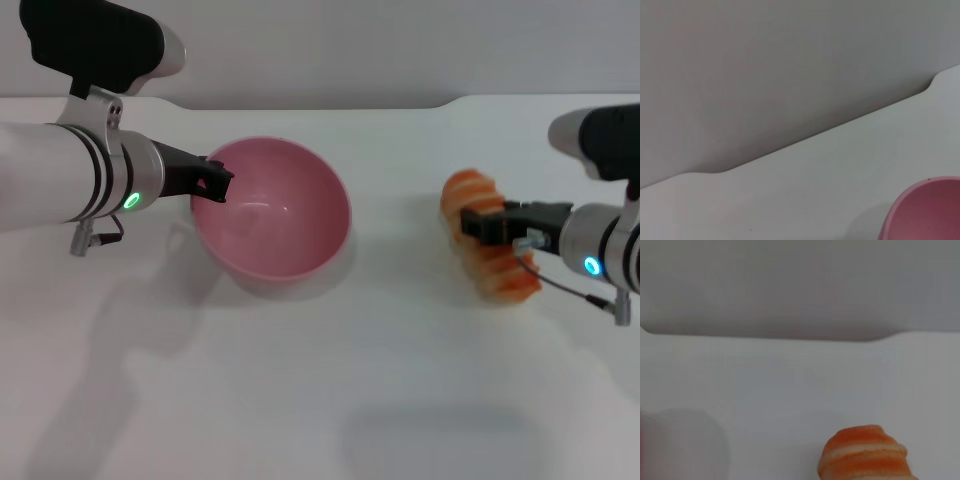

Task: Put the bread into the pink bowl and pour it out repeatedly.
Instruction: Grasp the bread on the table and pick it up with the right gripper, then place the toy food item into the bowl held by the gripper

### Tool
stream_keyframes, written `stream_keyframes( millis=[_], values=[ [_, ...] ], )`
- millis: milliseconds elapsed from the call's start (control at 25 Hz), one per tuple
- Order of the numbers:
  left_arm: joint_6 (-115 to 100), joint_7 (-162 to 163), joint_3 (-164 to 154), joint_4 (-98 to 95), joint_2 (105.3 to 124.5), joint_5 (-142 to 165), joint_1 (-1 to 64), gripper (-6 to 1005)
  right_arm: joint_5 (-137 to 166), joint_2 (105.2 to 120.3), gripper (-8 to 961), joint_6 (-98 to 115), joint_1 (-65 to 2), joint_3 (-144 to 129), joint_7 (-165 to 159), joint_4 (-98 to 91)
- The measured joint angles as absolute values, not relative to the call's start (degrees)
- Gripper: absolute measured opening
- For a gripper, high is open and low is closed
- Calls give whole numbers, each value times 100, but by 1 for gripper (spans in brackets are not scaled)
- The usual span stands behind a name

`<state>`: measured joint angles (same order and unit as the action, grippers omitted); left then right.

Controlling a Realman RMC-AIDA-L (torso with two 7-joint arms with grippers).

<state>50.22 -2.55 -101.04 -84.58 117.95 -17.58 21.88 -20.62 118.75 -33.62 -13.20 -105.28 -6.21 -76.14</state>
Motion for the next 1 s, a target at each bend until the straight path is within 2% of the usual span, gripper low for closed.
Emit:
stream_keyframes(
  millis=[200, 480, 880, 1000],
  values=[
    [5032, -250, -10115, -8446, 11795, -1759, 2192, 54, -1817, 11891, 537, -3719, -1078, -10396, -509, -8551],
    [5001, -254, -10241, -8416, 11803, -2042, 2226, 53, -1801, 11892, 501, -4010, -1158, -10495, -356, -9717],
    [4900, -196, -10477, -8446, 11833, -2210, 2503, 53, -1944, 11892, 435, -3551, -1695, -11174, -626, -9404],
    [4860, -195, -10477, -8447, 11831, -2210, 2523, 53, -2124, 11891, 386, -3463, -1749, -11253, -615, -9288]
  ],
)
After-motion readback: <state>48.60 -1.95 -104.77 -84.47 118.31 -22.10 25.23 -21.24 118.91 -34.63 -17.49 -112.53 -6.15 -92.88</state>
